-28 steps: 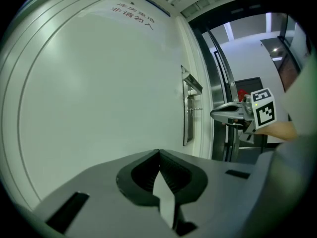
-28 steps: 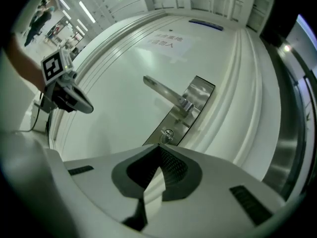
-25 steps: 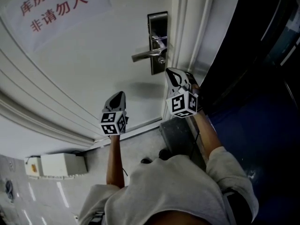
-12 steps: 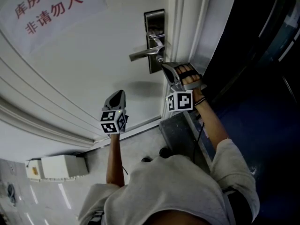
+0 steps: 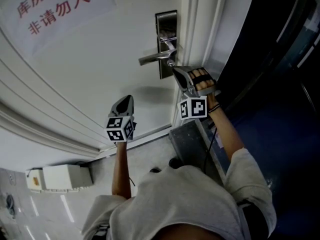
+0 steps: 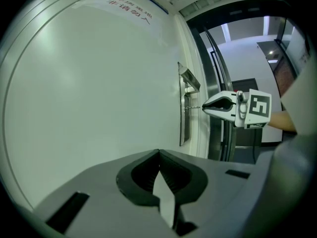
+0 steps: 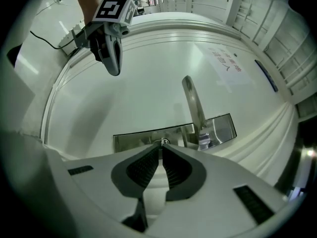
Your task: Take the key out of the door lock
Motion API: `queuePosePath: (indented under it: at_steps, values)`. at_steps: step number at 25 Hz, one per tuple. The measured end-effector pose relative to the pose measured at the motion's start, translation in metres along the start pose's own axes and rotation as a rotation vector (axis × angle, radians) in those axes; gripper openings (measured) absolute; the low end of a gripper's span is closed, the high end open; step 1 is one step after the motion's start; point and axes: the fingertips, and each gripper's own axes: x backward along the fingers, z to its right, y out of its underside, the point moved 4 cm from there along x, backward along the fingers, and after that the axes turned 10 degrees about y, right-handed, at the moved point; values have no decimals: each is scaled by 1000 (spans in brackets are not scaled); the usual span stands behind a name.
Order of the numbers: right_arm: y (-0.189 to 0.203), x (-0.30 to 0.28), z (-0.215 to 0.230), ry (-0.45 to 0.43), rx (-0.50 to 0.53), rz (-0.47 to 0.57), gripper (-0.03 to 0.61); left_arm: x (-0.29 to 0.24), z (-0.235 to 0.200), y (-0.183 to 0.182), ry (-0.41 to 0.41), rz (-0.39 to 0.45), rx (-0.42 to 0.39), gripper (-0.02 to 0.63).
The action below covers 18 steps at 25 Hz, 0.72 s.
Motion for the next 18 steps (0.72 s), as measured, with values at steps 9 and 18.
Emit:
queuePosePath:
  at_steps: [9, 18]
  values:
    - [4, -14, -5, 10, 86, -28, 163, -2, 2, 3, 0, -3, -1, 18]
    - [2, -32, -2, 48, 100, -26, 105, 0, -2, 2, -17, 1, 2, 18]
